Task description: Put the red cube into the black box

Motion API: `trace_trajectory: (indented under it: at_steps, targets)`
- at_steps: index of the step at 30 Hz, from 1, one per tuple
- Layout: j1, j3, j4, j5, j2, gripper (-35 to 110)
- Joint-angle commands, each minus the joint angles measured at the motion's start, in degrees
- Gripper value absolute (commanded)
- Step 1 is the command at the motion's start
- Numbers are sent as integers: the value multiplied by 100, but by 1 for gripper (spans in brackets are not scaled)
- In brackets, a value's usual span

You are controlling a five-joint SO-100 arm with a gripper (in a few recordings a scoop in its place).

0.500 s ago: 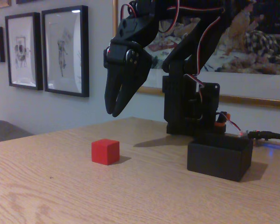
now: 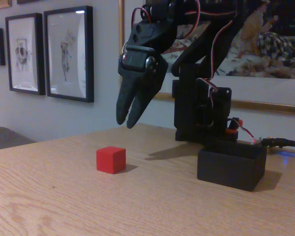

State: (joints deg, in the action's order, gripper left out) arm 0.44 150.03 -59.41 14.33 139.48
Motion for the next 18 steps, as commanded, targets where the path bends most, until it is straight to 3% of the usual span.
trace_trajectory:
  at_steps: [1,18]
  targets:
    - [229,-281,-62,-26,-88,13]
    - [404,-3023,-633,176,-3533,23]
